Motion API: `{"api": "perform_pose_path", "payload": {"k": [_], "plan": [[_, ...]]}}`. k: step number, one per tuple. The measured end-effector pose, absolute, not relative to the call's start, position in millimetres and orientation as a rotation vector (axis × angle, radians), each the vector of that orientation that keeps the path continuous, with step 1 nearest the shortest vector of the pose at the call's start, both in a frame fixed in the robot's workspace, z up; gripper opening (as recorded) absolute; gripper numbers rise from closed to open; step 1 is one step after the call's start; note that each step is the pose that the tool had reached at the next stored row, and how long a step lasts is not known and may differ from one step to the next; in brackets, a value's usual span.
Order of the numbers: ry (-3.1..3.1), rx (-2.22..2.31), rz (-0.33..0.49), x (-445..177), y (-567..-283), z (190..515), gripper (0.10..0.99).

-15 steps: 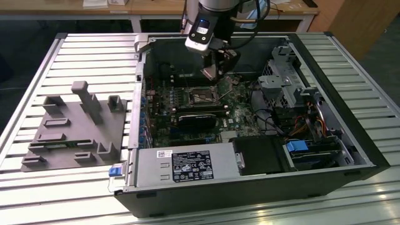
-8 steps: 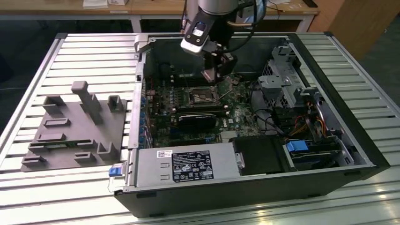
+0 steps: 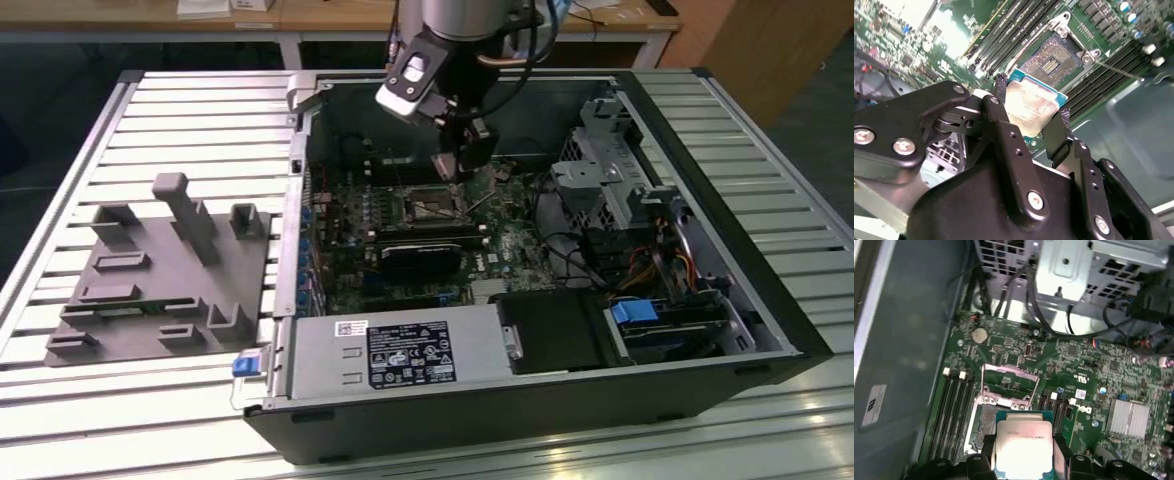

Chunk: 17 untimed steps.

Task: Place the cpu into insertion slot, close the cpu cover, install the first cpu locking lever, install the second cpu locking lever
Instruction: 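Place the cpu into insertion slot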

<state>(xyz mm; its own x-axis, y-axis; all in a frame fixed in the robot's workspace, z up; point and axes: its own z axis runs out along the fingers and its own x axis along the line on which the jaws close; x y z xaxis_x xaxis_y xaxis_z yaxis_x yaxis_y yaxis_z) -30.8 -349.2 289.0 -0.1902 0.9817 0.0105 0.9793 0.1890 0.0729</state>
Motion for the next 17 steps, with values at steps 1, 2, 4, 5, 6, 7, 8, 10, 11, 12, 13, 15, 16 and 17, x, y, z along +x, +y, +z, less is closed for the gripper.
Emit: {"api": "perform_pose_path", "payload": {"k": [1, 2, 4, 5, 6, 7, 8, 10, 11, 12, 13, 15, 16, 17], "plan": [[2.374, 1.995, 0.097, -31, -349, 288, 0.537], [2.356, 2.016, 0.096, -31, -349, 287, 0.537], [2.317, 2.059, 0.095, -31, -349, 285, 0.537], [2.298, 2.079, 0.095, -31, -349, 285, 0.537], [2.282, 2.096, 0.094, -31, -349, 284, 0.537], [2.271, 2.107, 0.094, -31, -349, 283, 0.537], [2.263, 2.116, 0.094, -32, -349, 282, 0.537], [2.251, 2.128, 0.093, -34, -348, 281, 0.537], [2.245, 2.134, 0.093, -35, -348, 280, 0.537], [2.241, 2.139, 0.093, -36, -347, 278, 0.537], [2.237, 2.142, 0.093, -36, -347, 277, 0.537], [2.232, 2.147, 0.093, -38, -347, 274, 0.537], [2.232, 2.148, 0.093, -39, -346, 273, 0.537], [2.231, 2.148, 0.093, -40, -346, 271, 0.537]]}}
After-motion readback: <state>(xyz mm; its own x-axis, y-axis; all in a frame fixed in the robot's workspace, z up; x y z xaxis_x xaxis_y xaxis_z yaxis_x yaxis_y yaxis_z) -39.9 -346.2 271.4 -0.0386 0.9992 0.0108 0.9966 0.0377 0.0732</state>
